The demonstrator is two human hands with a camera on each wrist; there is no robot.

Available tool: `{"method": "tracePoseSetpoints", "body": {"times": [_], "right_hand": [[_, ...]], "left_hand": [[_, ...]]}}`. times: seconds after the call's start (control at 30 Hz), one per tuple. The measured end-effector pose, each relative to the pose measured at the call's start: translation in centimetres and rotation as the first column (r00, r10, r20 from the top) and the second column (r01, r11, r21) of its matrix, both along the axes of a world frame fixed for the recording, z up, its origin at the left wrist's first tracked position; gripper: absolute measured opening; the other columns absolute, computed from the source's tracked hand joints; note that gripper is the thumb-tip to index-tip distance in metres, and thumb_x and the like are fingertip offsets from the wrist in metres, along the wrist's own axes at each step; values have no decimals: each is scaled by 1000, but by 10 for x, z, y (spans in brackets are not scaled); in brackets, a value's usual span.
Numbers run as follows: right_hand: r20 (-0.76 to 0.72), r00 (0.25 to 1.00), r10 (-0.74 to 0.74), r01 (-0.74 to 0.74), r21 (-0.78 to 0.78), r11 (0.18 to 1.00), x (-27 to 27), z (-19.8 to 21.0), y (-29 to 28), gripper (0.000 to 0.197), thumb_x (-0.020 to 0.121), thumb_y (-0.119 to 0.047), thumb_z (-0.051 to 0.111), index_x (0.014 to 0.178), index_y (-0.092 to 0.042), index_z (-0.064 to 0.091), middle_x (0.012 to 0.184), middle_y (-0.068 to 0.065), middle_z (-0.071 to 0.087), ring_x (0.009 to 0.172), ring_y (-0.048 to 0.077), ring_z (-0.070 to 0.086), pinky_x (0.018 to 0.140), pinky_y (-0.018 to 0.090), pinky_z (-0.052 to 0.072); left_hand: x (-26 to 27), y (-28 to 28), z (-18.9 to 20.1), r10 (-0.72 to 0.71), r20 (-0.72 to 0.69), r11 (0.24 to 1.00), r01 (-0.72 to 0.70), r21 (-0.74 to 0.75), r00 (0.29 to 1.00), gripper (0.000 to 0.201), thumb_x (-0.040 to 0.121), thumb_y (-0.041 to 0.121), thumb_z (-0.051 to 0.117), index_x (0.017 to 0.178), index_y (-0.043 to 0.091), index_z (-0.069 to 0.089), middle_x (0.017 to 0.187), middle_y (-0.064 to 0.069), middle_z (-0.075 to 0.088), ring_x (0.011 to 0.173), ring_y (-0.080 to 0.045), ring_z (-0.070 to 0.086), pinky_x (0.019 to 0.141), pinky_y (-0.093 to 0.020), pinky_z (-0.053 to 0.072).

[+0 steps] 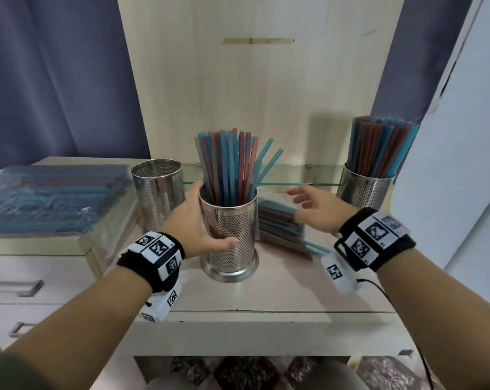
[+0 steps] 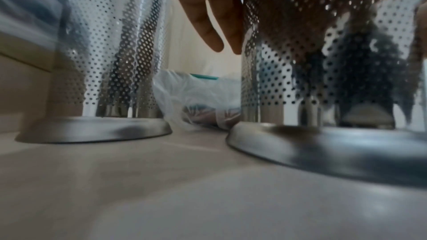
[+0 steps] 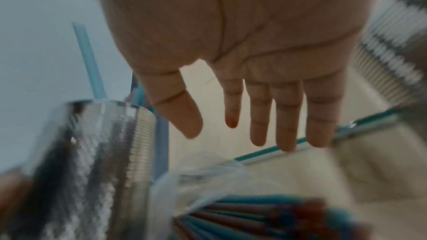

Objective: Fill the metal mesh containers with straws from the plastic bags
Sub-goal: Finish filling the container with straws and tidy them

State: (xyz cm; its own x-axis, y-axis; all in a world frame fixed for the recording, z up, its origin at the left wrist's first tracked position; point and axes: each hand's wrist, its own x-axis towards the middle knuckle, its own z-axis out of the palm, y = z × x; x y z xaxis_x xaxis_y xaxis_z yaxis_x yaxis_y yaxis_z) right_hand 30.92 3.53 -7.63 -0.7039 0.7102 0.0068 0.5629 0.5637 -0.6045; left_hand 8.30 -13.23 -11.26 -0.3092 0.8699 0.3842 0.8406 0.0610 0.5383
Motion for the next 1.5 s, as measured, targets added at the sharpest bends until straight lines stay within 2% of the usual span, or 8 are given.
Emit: {"method": "tracePoseSetpoints", "body": {"times": [0.17,0.3,0.6,0.7,0.87,0.97,1.27,1.5], "right_hand": [[308,951,-30,-15,143,990,12,-7,18,66,85,-32,74,142,-17,45,137,5,54,122,22,53,96,27,41],[368,929,35,-112,189,976,-4,-18,13,80,77,-42,80,144,-16,43,139,5,53,123,22,52,103,31,43],[477,879,-14,-149,301,942,-49,-40,13,92,69,-47,84,143,-17,40,136,6,46,115,26,53,100,38,47],[485,874,-36,-147,334,931,-56,-40,17,84,72,-44,83,140,-16,44,132,8,51,113,27,55,96,35,48],[517,855,-46,-157,341,927,-64,-42,21,46,82,-35,73,121,-15,58,116,8,64,101,26,61,84,31,49],[505,861,-54,-149,351,924,-66,-43,24,35,85,-31,69,113,-13,59,111,10,65,98,28,62,83,31,50],[511,854,-100,-154,431,889,-59,-45,32,38,88,-27,66,122,-13,54,117,12,61,101,30,61,87,35,52],[545,824,-154,-149,470,870,-57,-44,33,37,89,-29,63,124,-17,56,111,8,64,92,26,62,71,30,46]], "left_hand": [[4,6,-2,-20,-4,1000,20,24,1000,131,52,51,89,151,19,9,142,0,49,123,-12,50,102,-22,34],[2,5,-2,-31,6,998,30,48,1000,129,51,56,88,150,20,13,141,3,50,116,-4,47,102,-22,35],[0,7,-6,0,-8,1000,0,14,1000,132,51,61,86,151,20,10,144,-1,48,127,-17,50,106,-29,37],[-1,8,-6,-3,-10,1000,3,14,1000,132,50,62,85,151,20,10,145,-1,47,129,-17,49,108,-31,38],[-2,7,-6,-9,-19,1000,9,25,1000,133,51,64,84,151,20,9,145,0,47,129,-16,49,107,-29,37],[-3,8,-7,-10,-20,1000,10,25,1000,133,50,67,83,151,22,9,145,0,46,129,-16,48,109,-32,38],[0,7,-5,-20,-14,999,21,46,1000,128,52,60,85,150,20,12,142,1,49,123,-10,48,103,-24,35],[-2,8,-7,-9,-3,999,9,32,1000,131,51,62,85,150,22,10,143,1,49,127,-15,50,105,-27,37]]}}
